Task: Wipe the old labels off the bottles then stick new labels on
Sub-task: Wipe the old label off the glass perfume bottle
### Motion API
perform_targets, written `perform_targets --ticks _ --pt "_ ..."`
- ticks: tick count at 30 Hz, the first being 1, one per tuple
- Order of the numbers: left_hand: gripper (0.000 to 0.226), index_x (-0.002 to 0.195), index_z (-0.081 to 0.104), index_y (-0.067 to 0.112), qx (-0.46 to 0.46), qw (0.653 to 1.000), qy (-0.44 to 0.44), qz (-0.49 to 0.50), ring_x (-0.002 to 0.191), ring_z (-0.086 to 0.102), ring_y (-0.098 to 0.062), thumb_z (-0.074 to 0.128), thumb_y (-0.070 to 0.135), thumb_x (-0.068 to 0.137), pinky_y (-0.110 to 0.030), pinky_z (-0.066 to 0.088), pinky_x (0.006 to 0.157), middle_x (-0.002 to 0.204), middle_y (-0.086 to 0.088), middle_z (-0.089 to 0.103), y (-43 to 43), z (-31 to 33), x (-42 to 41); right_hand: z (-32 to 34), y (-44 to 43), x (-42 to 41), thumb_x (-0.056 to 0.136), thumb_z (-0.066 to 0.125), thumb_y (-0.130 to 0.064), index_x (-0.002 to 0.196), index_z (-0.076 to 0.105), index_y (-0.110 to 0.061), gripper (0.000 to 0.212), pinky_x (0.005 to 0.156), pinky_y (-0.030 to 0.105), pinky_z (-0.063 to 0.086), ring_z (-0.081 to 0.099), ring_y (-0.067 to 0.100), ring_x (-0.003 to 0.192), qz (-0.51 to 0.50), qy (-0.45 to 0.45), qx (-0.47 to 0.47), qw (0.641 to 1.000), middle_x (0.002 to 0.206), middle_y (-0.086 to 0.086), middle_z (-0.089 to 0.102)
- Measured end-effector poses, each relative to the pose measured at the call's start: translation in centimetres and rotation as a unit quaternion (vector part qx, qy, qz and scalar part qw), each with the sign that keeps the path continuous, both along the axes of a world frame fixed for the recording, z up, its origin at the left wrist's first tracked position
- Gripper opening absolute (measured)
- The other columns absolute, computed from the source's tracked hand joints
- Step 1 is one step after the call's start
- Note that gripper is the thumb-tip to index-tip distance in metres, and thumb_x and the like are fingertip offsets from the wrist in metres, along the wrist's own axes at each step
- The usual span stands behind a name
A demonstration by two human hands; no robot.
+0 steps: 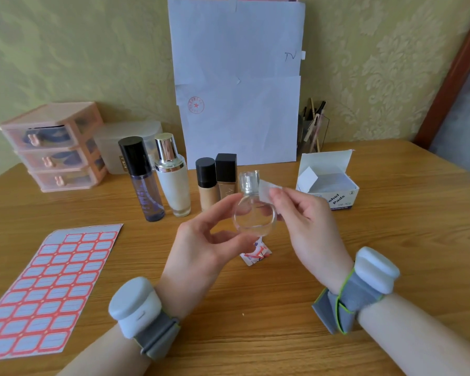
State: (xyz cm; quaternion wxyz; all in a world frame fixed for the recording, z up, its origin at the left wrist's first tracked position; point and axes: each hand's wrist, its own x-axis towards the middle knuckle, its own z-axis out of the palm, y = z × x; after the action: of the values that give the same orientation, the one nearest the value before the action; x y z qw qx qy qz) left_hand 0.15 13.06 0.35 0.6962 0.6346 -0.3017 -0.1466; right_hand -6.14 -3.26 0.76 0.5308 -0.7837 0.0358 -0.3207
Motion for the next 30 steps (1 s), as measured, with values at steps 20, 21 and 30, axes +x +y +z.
perform_targets --ticks 20,21,30 --pt "0.061 0.136 0.059 0.015 0.016 1.000 0.010 0.016 0.089 0.077 -0.030 0.078 0.000 0.080 -0.043 0.061 0.086 0.122 0.001 0.072 0.0 -0.3 0.3 0.6 0.3 -0.8 0.075 0.082 -0.027 0.073 0.077 -0.022 0.009 0.054 0.020 0.044 0.054 0.009 0.056 -0.032 -0.032 -0.037 0.998 0.064 -0.003 0.066" --pt "0.062 0.137 0.058 0.015 0.015 1.000 0.011 0.016 0.089 0.077 -0.028 0.078 0.000 0.080 -0.043 0.061 0.086 0.122 0.001 0.072 0.0 -0.3 0.3 0.5 0.5 -0.8 0.076 0.082 -0.027 0.075 0.078 -0.021 0.007 0.054 0.016 0.041 0.052 0.007 0.056 -0.027 -0.035 -0.066 0.997 0.064 -0.005 0.064" --pt "0.063 0.137 0.058 0.017 0.023 0.999 0.006 0.031 0.088 0.077 -0.025 0.078 0.000 0.080 -0.038 0.062 0.084 0.119 0.005 0.072 0.2 -0.4 0.5 0.8 0.3 -0.9 0.091 0.070 -0.018 0.098 0.079 -0.022 0.013 0.056 0.022 0.040 0.051 0.016 0.058 -0.002 -0.030 -0.208 0.978 0.082 -0.007 0.059"
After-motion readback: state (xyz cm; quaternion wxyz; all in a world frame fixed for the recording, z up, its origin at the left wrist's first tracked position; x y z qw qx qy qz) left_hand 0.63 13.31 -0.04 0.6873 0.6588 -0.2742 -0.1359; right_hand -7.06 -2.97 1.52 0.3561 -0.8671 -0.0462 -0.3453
